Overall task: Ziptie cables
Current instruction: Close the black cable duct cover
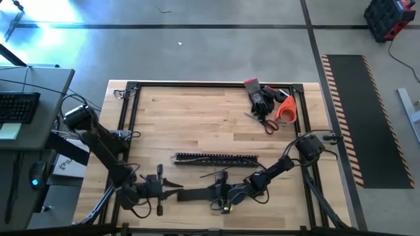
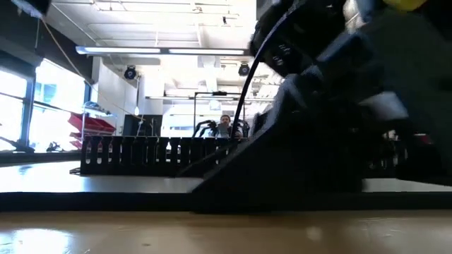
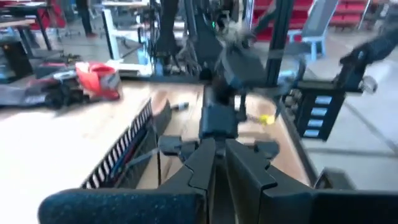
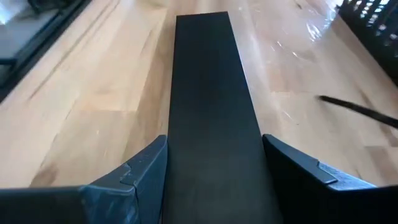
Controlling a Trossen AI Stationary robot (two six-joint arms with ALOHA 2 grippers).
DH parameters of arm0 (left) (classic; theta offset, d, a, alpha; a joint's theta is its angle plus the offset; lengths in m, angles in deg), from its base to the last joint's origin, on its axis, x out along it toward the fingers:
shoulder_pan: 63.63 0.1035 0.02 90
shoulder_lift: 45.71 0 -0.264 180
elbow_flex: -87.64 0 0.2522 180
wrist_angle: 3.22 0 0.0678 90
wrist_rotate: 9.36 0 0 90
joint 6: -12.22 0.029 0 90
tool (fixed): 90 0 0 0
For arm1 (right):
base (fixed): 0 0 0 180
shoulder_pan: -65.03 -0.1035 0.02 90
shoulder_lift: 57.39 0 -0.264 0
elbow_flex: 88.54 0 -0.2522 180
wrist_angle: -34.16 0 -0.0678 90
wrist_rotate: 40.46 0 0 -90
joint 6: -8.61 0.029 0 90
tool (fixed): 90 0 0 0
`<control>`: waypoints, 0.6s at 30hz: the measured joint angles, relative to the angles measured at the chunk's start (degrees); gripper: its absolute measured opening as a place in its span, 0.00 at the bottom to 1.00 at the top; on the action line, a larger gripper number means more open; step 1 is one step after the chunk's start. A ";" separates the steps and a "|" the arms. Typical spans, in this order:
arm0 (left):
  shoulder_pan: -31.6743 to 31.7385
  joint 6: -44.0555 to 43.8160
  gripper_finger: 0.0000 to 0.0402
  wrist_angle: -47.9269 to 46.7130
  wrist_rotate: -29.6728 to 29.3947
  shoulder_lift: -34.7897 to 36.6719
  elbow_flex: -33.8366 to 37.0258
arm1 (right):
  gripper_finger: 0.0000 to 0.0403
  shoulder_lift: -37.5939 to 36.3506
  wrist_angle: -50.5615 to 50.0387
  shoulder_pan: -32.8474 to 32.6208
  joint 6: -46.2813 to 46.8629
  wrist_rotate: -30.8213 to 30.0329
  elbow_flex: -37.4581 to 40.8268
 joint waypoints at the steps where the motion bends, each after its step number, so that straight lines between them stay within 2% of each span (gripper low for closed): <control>1: -0.09 0.20 0.05 -0.02 -0.54 1.14 -0.03 | 0.52 -1.28 -0.23 -0.02 -0.16 -0.81 0.11; 7: -0.80 3.58 0.00 -4.94 -4.28 10.04 -0.03 | 0.52 -10.28 -7.99 0.40 -4.25 -6.73 0.37; 11: 1.35 4.22 0.00 -14.14 -4.08 17.06 -0.02 | 0.52 -17.20 -12.75 2.24 -5.07 -7.96 0.13; 15: 7.24 1.93 0.00 -26.24 1.47 24.23 -0.01 | 0.52 -22.99 -16.86 5.95 -6.80 -6.94 0.13; 18: 14.44 3.37 0.00 -32.74 7.69 30.01 0.01 | 0.52 -24.82 -17.20 11.34 -7.96 -0.21 0.02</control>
